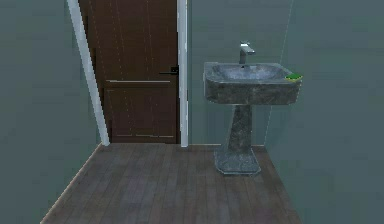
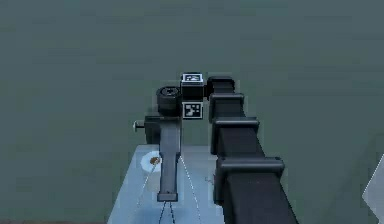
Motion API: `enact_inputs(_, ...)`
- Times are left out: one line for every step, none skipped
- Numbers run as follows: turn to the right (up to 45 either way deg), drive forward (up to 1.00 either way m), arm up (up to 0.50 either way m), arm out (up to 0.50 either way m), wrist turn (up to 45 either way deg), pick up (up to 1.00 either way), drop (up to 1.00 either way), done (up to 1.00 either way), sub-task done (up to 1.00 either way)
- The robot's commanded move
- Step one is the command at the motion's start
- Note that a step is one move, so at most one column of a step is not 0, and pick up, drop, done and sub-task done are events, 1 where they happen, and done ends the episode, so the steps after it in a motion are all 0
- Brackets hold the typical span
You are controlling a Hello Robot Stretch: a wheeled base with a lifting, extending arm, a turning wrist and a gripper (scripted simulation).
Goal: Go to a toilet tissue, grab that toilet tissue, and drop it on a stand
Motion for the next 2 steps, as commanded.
enact_inputs(0.0, 0.00, 0.00, 0.00, 45.0, 0.00, 0.00, 0.00, 0.00)
enact_inputs(0.0, 0.00, 0.00, 0.00, 45.0, 0.00, 0.00, 0.00, 0.00)
